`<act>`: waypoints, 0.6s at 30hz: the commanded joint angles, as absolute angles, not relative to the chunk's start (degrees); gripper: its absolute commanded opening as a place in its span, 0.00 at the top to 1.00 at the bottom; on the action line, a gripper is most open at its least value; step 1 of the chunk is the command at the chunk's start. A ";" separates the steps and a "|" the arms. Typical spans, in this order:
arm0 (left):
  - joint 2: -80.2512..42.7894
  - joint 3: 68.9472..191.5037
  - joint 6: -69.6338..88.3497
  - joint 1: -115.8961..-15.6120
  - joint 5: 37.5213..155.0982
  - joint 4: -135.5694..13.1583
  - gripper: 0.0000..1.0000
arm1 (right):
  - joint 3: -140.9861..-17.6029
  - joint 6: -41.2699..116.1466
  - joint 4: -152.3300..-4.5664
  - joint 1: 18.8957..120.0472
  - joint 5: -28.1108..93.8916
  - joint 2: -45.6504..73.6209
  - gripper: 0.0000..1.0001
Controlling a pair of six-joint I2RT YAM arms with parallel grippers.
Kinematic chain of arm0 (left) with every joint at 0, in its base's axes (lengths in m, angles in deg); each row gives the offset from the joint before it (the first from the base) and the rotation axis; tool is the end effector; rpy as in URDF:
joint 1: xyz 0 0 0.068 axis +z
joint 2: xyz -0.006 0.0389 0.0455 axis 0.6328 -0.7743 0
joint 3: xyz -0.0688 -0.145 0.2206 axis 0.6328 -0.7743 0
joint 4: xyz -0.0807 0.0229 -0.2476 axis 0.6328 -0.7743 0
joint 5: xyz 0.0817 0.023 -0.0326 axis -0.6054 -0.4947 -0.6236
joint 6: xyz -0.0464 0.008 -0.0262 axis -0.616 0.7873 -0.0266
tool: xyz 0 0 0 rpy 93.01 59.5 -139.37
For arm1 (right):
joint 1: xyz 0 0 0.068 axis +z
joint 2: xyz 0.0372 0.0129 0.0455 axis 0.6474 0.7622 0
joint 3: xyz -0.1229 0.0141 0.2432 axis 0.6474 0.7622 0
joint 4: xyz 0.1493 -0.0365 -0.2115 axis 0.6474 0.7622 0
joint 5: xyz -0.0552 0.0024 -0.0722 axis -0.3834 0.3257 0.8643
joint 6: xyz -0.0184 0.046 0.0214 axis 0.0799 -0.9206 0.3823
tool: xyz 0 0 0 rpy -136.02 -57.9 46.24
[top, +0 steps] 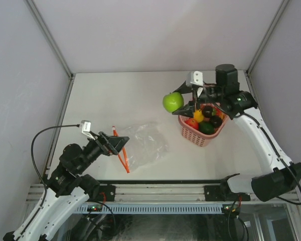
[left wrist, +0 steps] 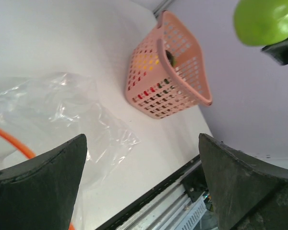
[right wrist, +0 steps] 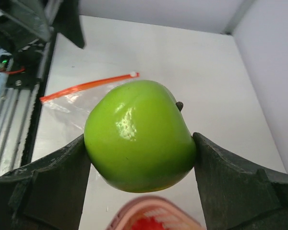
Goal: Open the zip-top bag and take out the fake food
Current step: Place the fake fruit in the bin.
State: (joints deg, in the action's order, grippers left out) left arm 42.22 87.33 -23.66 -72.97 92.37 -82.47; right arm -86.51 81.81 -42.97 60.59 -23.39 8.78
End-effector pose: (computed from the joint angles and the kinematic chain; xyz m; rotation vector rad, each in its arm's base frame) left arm 0.0776 -0.0549 0.2918 -0.1059 1.7631 -1.0849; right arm 0.2420 0.1234 0.4152 -1.4267 1.2382 0.9373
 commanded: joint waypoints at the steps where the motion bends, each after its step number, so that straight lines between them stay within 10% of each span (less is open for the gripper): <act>1: 42.90 89.36 -20.76 -72.65 88.49 -87.43 0.00 | -82.40 67.95 -55.62 54.07 -20.00 4.55 0.79; 18: 47.18 85.89 -23.74 -72.65 84.56 -90.39 0.01 | -76.70 66.20 -60.92 44.49 1.85 5.94 0.87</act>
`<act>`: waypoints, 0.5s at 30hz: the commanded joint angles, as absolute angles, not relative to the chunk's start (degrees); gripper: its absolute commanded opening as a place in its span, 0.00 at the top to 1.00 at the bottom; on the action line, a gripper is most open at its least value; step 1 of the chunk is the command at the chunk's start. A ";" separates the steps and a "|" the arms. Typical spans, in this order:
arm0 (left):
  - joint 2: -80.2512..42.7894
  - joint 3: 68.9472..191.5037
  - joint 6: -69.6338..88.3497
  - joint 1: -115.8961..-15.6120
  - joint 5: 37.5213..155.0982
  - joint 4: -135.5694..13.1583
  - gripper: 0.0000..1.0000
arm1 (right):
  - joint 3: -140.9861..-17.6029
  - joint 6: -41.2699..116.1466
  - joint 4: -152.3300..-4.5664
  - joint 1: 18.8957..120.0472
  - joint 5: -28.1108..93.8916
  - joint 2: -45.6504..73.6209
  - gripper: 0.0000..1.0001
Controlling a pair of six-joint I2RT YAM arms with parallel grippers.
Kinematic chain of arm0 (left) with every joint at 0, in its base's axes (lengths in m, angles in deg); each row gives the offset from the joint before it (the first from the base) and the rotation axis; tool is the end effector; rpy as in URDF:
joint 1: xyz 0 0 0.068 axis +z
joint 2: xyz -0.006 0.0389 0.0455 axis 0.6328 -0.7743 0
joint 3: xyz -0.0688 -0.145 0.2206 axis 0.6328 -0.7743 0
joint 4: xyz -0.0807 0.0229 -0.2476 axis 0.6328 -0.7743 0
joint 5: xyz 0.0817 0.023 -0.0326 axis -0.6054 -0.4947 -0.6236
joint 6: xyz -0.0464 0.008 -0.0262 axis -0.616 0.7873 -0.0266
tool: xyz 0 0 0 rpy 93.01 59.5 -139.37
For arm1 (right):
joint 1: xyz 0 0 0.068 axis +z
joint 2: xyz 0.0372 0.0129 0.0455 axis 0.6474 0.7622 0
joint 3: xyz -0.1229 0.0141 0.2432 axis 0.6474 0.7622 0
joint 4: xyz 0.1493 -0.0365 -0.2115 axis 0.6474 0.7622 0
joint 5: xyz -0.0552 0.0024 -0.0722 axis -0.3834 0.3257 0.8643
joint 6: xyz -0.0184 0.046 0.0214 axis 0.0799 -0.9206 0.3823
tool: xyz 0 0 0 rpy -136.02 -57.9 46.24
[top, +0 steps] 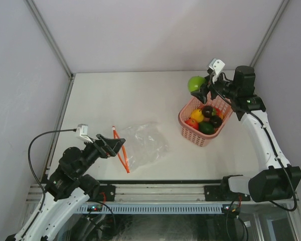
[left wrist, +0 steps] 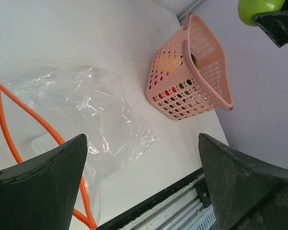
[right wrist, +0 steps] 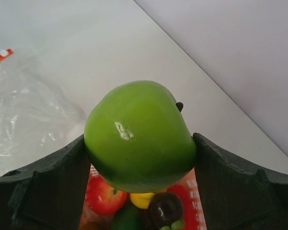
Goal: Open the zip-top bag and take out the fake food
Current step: Place the fake fruit in the bin.
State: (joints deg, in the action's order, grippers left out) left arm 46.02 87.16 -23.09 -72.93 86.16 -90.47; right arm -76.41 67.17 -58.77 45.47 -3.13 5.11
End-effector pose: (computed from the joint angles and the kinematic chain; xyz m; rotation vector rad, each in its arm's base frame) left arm 0.0691 -0.0446 0.2802 -0.1902 1.8131 -0.9582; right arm 0.2743 0.0493 0.3935 -0.9172 1.6038 0.5105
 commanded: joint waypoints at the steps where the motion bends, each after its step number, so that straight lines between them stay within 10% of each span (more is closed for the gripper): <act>1: 47.40 85.78 -23.71 -72.65 84.35 -90.57 0.01 | -76.70 66.57 -60.67 44.32 2.45 6.20 0.88; 15: 48.41 85.05 -23.81 -72.65 83.01 -92.33 0.01 | -76.72 73.17 -57.73 41.64 11.29 11.31 0.93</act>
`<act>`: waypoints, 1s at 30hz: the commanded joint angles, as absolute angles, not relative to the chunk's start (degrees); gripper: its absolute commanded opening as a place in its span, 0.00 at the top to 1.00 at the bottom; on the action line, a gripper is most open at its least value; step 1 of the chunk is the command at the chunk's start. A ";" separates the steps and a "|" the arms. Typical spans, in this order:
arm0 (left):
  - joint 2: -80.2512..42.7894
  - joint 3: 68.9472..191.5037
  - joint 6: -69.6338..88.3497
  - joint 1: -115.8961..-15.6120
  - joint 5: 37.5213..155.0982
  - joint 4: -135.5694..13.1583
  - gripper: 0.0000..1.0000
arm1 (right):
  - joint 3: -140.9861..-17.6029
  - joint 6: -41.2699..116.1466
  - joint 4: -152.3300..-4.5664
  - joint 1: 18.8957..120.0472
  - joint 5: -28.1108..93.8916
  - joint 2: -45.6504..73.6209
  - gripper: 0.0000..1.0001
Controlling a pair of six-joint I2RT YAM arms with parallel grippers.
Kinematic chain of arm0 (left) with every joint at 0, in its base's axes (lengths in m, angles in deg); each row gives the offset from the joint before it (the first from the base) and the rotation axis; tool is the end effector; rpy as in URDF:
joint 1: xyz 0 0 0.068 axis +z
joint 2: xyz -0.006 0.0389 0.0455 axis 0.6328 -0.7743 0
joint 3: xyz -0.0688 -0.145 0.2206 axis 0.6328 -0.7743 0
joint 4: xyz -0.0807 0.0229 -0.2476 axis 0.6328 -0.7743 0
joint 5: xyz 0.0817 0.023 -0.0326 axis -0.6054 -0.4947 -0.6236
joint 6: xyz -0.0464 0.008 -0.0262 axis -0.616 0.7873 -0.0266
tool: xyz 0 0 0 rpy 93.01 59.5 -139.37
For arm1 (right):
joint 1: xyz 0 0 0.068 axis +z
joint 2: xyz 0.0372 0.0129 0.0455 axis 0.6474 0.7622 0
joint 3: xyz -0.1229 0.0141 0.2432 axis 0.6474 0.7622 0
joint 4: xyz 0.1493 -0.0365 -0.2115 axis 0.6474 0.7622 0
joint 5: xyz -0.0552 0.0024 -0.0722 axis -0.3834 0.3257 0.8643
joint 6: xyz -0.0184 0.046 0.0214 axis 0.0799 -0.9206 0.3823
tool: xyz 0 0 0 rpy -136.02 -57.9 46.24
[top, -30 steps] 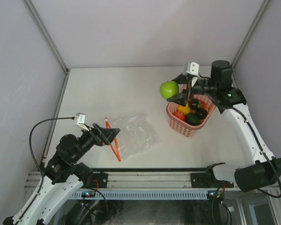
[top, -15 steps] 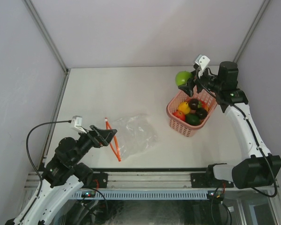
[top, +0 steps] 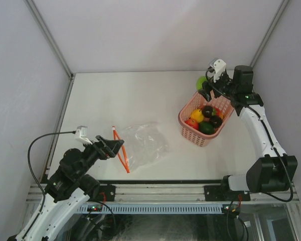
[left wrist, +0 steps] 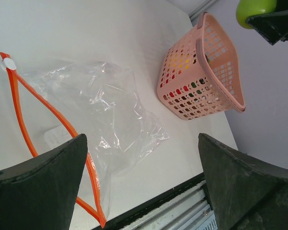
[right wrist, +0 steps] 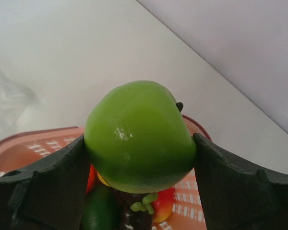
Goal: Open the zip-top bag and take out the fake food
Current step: Place the fake fruit in the bin.
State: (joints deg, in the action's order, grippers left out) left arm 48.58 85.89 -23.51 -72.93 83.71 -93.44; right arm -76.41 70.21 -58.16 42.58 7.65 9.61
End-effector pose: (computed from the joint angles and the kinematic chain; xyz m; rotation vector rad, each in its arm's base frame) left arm 0.0653 -0.0402 0.2702 -0.2311 1.8309 -0.9143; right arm 0.3011 0.0311 0.3697 -0.8142 1.7641 0.3008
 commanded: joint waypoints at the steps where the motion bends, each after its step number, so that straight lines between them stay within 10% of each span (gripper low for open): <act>1: 48.26 85.19 -23.72 -72.65 82.97 -92.37 0.01 | -76.74 74.21 -57.36 41.58 12.00 11.87 0.93; 14: 48.04 85.07 -23.63 -72.65 82.49 -92.74 0.01 | -82.85 81.56 -46.00 41.18 20.00 21.87 0.91; 16: 47.74 85.33 -23.47 -72.65 82.42 -92.74 0.01 | -86.36 80.25 -43.86 41.23 22.53 24.57 0.78; 18: 47.56 85.44 -23.28 -72.65 82.48 -92.75 0.01 | -91.44 79.51 -39.00 41.31 25.03 27.88 0.05; 30: 48.15 85.73 -22.84 -72.65 81.65 -93.74 0.01 | -93.33 79.47 -36.50 42.53 24.63 25.86 0.00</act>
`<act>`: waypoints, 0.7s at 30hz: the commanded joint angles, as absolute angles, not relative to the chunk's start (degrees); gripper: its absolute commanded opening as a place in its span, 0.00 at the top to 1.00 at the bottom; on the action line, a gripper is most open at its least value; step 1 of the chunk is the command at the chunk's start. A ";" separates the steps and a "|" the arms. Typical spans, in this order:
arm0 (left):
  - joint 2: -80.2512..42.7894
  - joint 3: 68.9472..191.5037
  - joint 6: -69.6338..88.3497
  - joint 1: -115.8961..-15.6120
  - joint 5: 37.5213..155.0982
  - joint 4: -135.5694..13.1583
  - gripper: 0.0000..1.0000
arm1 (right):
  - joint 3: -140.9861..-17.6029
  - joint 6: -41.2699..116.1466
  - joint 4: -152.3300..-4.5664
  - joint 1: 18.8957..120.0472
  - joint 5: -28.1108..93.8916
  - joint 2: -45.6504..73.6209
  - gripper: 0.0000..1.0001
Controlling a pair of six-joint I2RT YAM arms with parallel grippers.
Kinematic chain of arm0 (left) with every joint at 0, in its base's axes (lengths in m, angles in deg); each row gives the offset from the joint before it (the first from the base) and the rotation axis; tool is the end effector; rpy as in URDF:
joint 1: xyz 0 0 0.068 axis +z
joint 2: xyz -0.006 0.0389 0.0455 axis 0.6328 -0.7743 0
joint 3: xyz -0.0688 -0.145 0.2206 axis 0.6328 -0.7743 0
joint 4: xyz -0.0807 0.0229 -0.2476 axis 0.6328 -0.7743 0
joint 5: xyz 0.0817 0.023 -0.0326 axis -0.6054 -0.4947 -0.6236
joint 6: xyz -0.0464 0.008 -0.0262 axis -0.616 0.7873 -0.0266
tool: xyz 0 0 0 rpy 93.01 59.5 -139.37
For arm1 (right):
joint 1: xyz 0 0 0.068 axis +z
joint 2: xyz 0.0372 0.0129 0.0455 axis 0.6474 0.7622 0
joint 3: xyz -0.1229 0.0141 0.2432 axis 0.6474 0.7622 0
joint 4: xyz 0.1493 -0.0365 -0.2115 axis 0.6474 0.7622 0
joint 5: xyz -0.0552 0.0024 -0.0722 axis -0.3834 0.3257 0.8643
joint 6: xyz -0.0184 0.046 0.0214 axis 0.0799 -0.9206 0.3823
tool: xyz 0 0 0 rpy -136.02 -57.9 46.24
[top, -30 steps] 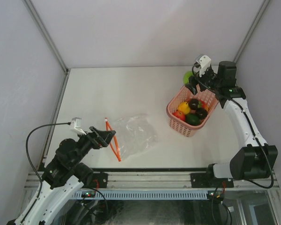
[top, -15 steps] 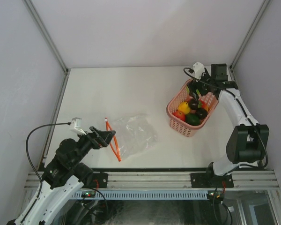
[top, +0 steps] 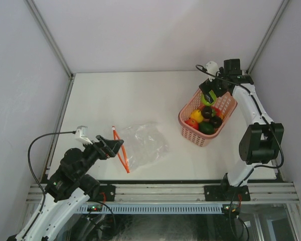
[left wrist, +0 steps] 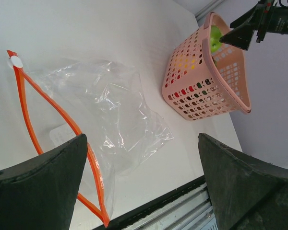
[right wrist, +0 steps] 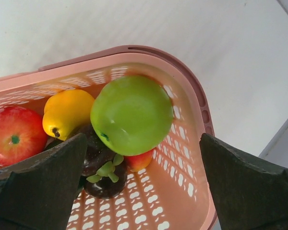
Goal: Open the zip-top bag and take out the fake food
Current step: Place the fake fruit in the bin, then reset both arms
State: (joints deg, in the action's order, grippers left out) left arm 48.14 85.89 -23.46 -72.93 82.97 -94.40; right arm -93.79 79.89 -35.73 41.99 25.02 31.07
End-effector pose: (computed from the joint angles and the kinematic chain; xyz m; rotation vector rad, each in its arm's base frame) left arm 0.0662 -0.0402 0.2679 -0.2413 1.8514 -0.8909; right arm 0.3756 0.0203 0.3154 -0.8834 2.2570 0.0673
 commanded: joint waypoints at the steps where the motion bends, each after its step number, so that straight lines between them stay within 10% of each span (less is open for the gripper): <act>1: 48.23 85.70 -22.83 -72.65 81.51 -93.81 0.01 | -92.88 79.25 -37.24 42.54 24.32 25.02 0.00; 21: 40.03 87.12 -25.73 -72.65 76.81 -96.92 0.03 | -78.89 64.73 -54.22 42.26 -14.21 1.22 0.00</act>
State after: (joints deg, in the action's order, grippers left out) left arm 43.66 85.89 -25.13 -72.93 78.62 -97.26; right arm -79.03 72.11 -49.64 41.45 -0.81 2.46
